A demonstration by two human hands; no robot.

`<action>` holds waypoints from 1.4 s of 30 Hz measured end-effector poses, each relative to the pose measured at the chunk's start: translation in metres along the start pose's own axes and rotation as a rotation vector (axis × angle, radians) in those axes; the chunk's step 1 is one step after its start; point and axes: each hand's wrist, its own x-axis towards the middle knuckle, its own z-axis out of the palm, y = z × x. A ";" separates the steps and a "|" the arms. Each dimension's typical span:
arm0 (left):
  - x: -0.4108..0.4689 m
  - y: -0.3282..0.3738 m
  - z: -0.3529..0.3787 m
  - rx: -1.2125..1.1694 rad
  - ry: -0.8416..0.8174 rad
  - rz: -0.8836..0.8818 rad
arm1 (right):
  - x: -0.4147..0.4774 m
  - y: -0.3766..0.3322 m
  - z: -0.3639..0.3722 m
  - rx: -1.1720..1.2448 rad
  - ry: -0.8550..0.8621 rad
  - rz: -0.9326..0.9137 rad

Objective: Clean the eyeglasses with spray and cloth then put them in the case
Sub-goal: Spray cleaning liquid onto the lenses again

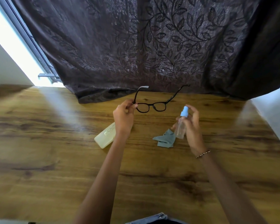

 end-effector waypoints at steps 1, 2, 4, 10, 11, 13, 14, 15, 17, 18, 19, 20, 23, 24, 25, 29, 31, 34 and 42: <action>0.000 0.000 0.001 0.003 -0.001 0.003 | -0.002 -0.005 0.007 0.148 -0.025 0.044; 0.000 -0.001 0.002 0.009 -0.004 0.009 | -0.003 -0.008 0.014 0.247 -0.049 0.083; -0.001 -0.002 0.004 0.022 -0.018 0.023 | -0.004 -0.013 0.024 0.360 -0.100 0.137; -0.002 -0.011 0.007 -0.001 -0.067 0.070 | 0.001 -0.023 0.046 -0.001 -0.137 0.040; -0.002 -0.012 0.007 -0.008 -0.068 0.077 | 0.002 -0.022 0.047 -0.181 -0.126 -0.045; -0.002 -0.014 0.007 -0.042 -0.071 0.082 | 0.003 -0.022 0.050 -0.428 -0.129 -0.205; -0.003 -0.013 0.007 -0.071 -0.070 0.078 | 0.003 -0.023 0.052 -0.485 -0.142 -0.263; -0.004 -0.013 0.007 -0.102 -0.070 0.075 | 0.004 -0.024 0.055 -0.525 -0.164 -0.304; -0.005 -0.011 0.007 -0.136 -0.067 0.087 | 0.004 -0.025 0.058 -0.594 -0.223 -0.350; -0.006 -0.011 0.007 -0.143 -0.065 0.099 | 0.004 -0.025 0.059 -0.627 -0.242 -0.372; -0.007 -0.011 0.007 -0.146 -0.065 0.108 | 0.004 -0.023 0.060 -0.661 -0.244 -0.392; -0.007 -0.011 0.007 -0.147 -0.065 0.114 | 0.004 -0.022 0.061 -0.691 -0.233 -0.401; -0.007 -0.013 0.007 -0.138 -0.060 0.132 | 0.004 -0.022 0.063 -0.727 -0.182 -0.370; -0.008 -0.013 0.007 -0.136 -0.059 0.137 | 0.004 -0.023 0.063 -0.737 -0.168 -0.361; -0.008 -0.014 0.007 -0.133 -0.060 0.142 | 0.004 -0.025 0.062 -0.752 -0.153 -0.359; -0.008 -0.015 0.008 -0.125 -0.060 0.155 | 0.008 -0.028 0.062 -0.789 -0.090 -0.367; -0.008 -0.015 0.008 -0.126 -0.058 0.166 | 0.009 -0.029 0.063 -0.792 -0.071 -0.378; -0.008 -0.014 0.008 -0.142 -0.047 0.169 | 0.008 -0.033 0.061 -0.801 -0.110 -0.406; -0.009 -0.016 0.008 -0.127 -0.047 0.190 | 0.006 -0.031 0.062 -0.839 -0.064 -0.387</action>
